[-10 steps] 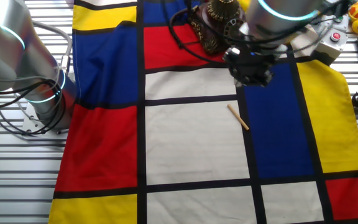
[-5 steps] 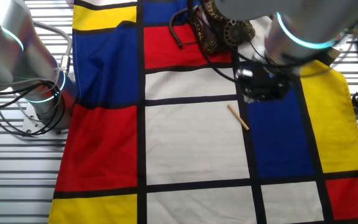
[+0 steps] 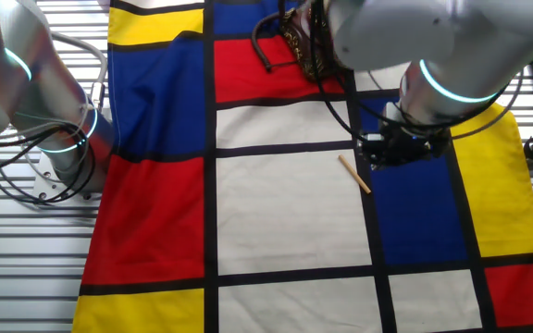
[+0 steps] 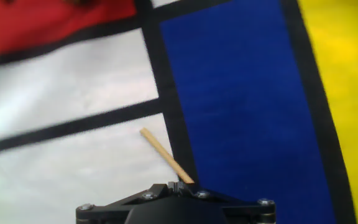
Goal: Dial a number on an old rotary phone
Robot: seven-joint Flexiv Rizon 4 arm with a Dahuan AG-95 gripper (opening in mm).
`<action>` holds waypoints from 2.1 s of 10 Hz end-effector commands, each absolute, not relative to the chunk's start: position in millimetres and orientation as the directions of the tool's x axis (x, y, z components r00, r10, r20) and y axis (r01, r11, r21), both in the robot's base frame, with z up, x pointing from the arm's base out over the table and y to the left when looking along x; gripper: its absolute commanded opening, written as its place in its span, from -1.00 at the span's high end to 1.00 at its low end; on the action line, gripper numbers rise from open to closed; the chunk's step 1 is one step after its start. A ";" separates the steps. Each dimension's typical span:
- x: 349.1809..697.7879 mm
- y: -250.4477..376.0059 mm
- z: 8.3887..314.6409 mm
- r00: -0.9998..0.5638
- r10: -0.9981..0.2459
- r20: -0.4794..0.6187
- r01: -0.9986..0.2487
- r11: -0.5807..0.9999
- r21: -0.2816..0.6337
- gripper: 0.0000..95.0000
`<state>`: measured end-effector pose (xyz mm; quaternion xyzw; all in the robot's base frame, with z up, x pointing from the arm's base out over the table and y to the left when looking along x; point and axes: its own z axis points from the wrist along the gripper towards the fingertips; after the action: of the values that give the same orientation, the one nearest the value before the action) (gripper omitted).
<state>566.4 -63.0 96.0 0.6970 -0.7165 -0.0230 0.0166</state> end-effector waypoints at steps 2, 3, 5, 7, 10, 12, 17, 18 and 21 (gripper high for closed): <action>568.7 -64.0 90.4 -0.012 -1.000 -0.004 -0.999 0.012 0.036 1.00; 570.2 -65.6 97.2 -0.025 -1.000 -0.008 -0.999 0.024 0.034 1.00; 570.2 -65.6 97.2 0.002 -1.000 -0.008 -1.000 -0.002 0.031 1.00; 570.2 -65.6 97.2 0.055 -0.997 0.048 -0.998 -0.053 0.035 1.00; 570.2 -65.6 97.2 0.124 -0.982 0.144 -0.992 -0.121 0.032 1.00; 570.2 -65.6 97.2 0.159 -0.978 0.132 -0.987 -0.156 0.035 1.00; 572.4 -69.7 78.0 0.214 -0.969 0.120 -0.977 -0.214 0.014 0.60; 574.6 -71.1 70.2 0.229 -0.967 0.111 -0.973 -0.229 0.009 0.60; 571.2 -61.5 52.1 0.237 -0.965 0.115 -0.970 -0.241 -0.020 0.60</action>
<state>573.7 -60.2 51.3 0.7883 -0.6134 0.0406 0.0265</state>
